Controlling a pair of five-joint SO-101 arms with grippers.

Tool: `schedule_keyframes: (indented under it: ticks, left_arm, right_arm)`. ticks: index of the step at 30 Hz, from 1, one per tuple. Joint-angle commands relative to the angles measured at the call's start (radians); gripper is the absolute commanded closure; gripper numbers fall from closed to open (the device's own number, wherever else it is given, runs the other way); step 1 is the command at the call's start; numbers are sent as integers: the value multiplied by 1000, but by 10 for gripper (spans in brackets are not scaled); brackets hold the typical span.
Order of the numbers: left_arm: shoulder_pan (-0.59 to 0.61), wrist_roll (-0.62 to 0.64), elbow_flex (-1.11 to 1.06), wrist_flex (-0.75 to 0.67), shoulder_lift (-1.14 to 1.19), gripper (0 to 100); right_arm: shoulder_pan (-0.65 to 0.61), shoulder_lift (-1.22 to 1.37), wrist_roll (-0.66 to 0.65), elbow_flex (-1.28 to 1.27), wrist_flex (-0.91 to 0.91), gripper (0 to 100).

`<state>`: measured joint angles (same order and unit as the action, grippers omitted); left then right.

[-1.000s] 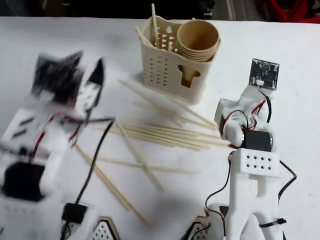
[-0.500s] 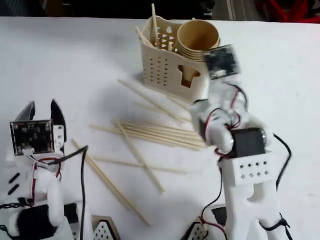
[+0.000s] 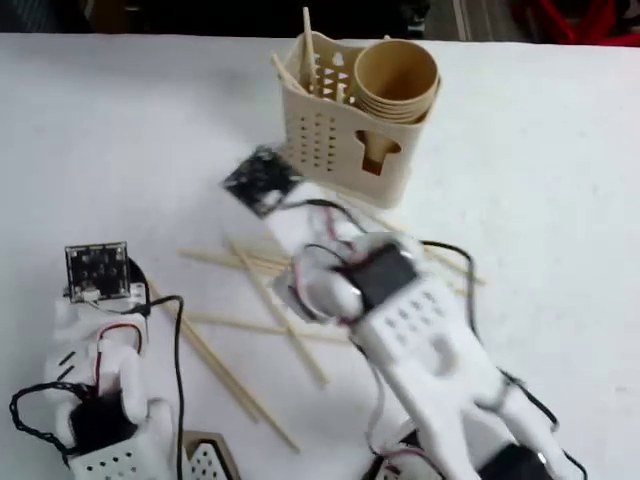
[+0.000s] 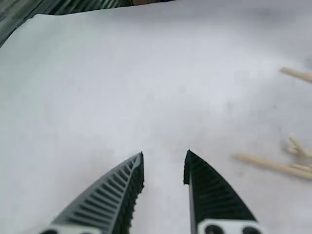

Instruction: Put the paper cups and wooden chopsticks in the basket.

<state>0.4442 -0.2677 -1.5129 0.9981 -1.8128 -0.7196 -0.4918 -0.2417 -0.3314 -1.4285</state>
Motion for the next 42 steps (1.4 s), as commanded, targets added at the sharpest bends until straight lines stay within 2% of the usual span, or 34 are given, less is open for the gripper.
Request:
schedule_keyframes:
  ticks: [1, 4, 11, 27, 31, 35, 37, 42]
  left_arm:
    - [61, -2, 0, 2, -13, 849]
    - [93, -2, -25, -3, -13, 849]
    - [101, -2, -26, 0, -13, 849]
    - [101, -3, -28, 0, -13, 851]
    - [101, -5, -29, 0, -13, 851]
    - [101, -5, -29, 0, -13, 852]
    - [101, -5, -29, 0, -13, 853]
    - [101, -5, -29, 0, -13, 853]
  right_arm:
    - [-54, 179, -6, 38, 79, 770]
    - [-79, 285, -6, 38, 153, 722]
    - [-88, 506, -6, 40, 355, 723]
    - [-81, 848, -31, 245, 366, 725]
    - [-68, 898, -173, 249, 364, 838]
    - [-64, 912, -210, 249, 363, 988]
    - [-54, 911, -210, 249, 338, 963]
    - [-36, 897, -210, 249, 309, 980]
